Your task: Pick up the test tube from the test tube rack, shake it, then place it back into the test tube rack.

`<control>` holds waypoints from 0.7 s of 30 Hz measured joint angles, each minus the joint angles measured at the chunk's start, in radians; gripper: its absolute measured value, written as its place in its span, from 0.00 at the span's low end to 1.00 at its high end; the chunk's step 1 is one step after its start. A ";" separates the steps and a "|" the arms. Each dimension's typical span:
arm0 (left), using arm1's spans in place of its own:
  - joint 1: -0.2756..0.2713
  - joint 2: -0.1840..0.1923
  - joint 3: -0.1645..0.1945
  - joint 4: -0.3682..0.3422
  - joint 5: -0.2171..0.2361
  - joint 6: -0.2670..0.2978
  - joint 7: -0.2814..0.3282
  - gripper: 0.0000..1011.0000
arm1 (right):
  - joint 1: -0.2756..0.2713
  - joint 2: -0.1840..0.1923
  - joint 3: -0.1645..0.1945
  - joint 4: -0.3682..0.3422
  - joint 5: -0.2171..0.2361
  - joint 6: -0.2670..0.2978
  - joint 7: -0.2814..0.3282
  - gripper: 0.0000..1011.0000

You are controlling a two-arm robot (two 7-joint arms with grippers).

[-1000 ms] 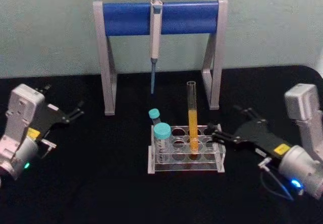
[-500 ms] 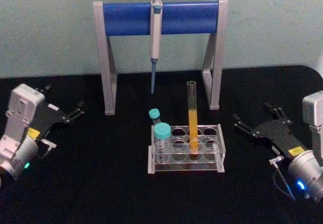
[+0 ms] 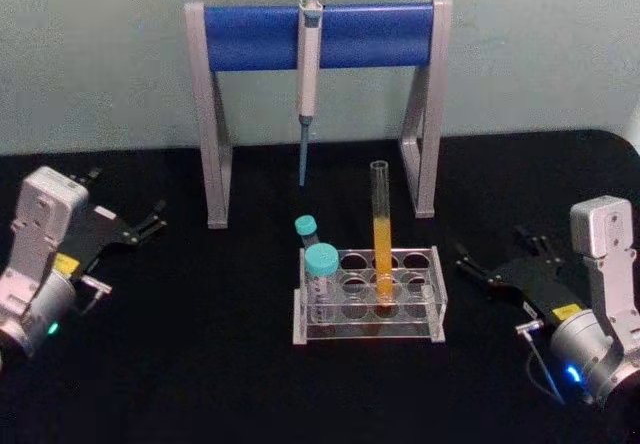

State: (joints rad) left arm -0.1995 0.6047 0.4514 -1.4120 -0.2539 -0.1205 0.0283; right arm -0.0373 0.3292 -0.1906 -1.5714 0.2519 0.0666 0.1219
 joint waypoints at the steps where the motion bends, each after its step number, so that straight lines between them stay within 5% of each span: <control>1: 0.000 0.000 0.000 0.000 0.000 0.000 0.000 0.99 | 0.001 -0.003 0.001 0.003 -0.001 0.002 0.001 0.99; 21: 0.000 0.000 0.000 0.000 0.000 0.000 0.000 0.99 | 0.006 -0.019 0.006 0.018 -0.016 0.014 0.010 0.99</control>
State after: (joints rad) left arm -0.1995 0.6047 0.4514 -1.4120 -0.2539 -0.1205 0.0283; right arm -0.0317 0.3098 -0.1850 -1.5539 0.2359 0.0808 0.1318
